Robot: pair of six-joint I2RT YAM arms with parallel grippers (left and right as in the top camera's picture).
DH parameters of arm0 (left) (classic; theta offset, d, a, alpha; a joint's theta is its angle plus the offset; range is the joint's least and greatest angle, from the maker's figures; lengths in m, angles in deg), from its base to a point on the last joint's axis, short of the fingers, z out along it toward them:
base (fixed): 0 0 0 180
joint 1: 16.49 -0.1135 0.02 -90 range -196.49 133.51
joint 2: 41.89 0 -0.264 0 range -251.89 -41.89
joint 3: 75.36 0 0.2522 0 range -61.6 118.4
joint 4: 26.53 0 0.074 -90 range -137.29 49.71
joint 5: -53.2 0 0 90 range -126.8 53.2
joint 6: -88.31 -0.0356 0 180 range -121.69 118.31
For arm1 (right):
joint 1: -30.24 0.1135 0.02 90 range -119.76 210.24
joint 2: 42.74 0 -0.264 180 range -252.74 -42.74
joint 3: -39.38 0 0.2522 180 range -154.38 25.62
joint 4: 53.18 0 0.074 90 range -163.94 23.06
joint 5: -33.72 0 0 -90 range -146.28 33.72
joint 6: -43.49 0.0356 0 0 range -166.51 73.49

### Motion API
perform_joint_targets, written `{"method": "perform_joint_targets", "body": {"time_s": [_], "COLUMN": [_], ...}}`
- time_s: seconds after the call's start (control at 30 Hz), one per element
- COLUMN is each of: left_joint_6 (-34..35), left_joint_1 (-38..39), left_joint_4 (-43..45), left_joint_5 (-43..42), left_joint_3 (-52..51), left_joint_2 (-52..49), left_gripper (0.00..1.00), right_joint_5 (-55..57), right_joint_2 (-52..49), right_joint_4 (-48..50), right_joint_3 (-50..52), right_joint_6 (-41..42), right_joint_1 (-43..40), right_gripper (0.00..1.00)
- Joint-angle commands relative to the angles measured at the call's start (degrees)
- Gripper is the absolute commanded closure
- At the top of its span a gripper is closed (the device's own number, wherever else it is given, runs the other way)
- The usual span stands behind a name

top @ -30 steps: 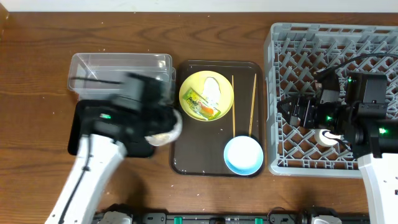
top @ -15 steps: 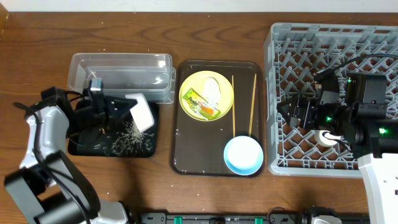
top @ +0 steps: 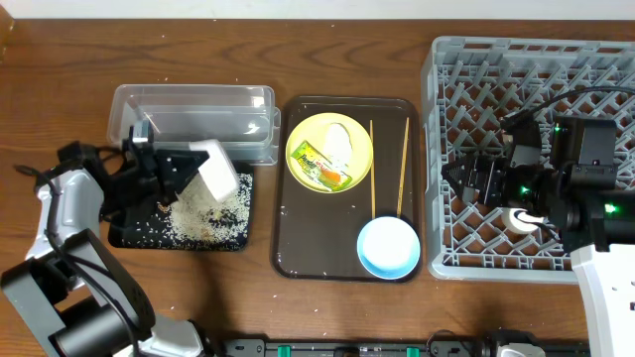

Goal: Sort waste into correct bins and load items into the dishwasher rack
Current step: 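Tip the pink bowl to pour rice onto the black tray, then return the pink bowl to the brown tray with left gripper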

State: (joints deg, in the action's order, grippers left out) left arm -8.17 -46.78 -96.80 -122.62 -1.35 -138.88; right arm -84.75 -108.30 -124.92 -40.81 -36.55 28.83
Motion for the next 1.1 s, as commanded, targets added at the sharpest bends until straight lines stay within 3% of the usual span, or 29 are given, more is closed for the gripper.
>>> {"method": "perform_joint_targets", "body": {"time_s": [0.0, 0.07, 0.17, 0.2, 0.27, 0.33, 0.4, 0.43, 0.5, 0.57, 0.67, 0.83, 0.93, 1.07], "left_joint_6": [-5.0, -10.4, -2.9, -5.8, -11.5, -15.4, -3.8, -3.1, -13.2, -19.3, -15.6, -17.8, -14.2, 1.7], "left_joint_1": [0.0, -0.2, -0.7, -0.5, -0.2, -0.7, -1.4, -1.4, -0.5, -0.1, 0.1, 4.0, 9.5, 20.6], "left_joint_4": [-5.8, -4.2, -3.7, -7.1, -11.7, -7.7, -5.0, -7.8, -16.0, -15.8, -15.0, -19.1, -17.4, -6.7], "left_joint_5": [-4.3, -1.2, 0.6, -4.2, -4.3, -0.4, 5.0, 2.4, -4.3, -2.1, 4.5, 6.9, 13.2, 27.5], "left_joint_3": [-0.3, -0.3, -0.4, -0.6, -0.5, -0.5, -0.5, -0.7, -0.7, -0.2, 0.0, 0.0, 0.0, 0.0], "left_joint_2": [-0.2, 0.0, -1.2, -1.2, -0.5, -0.1, -0.9, -1.1, -0.7, 0.0, 0.1, 4.0, 8.7, 13.0], "left_gripper": [0.94, 0.94, 0.94, 0.94, 0.94, 0.94, 0.94, 0.94, 0.94, 0.94, 0.94, 0.94, 0.94, 0.94], "right_joint_5": [0.2, 0.2, 0.1, 0.2, 0.2, 0.2, 0.1, 0.1, 0.2, 0.2, 0.1, 0.2, 0.2, 0.2], "right_joint_2": [-0.1, -0.1, -0.1, -0.1, -0.1, -0.1, -0.1, -0.1, -0.1, -0.1, -0.1, -0.1, -0.1, -0.1], "right_joint_4": [-0.7, -1.0, -0.8, -0.8, -0.9, -1.0, -0.8, -0.8, -0.8, -0.9, -0.5, 0.2, 1.2, 2.8], "right_joint_3": [-0.7, -0.7, -0.7, -0.7, -0.7, -0.7, -0.7, -0.7, -0.7, -0.7, -0.7, -0.7, -0.7, -0.7], "right_joint_6": [-0.6, -0.6, -0.6, -0.6, -0.6, -0.6, -0.6, -0.6, -0.7, -0.9, -0.8, -0.8, -0.8, -0.8], "right_joint_1": [0.7, 0.7, 0.7, 0.7, 0.7, 0.7, 0.7, 0.7, 0.7, 0.7, 0.7, 0.7, 0.7, 0.7], "right_gripper": [0.17, 0.17, 0.17, 0.17, 0.17, 0.17, 0.16, 0.16, 0.16, 0.16, 0.16, 0.16, 0.16, 0.15]}}
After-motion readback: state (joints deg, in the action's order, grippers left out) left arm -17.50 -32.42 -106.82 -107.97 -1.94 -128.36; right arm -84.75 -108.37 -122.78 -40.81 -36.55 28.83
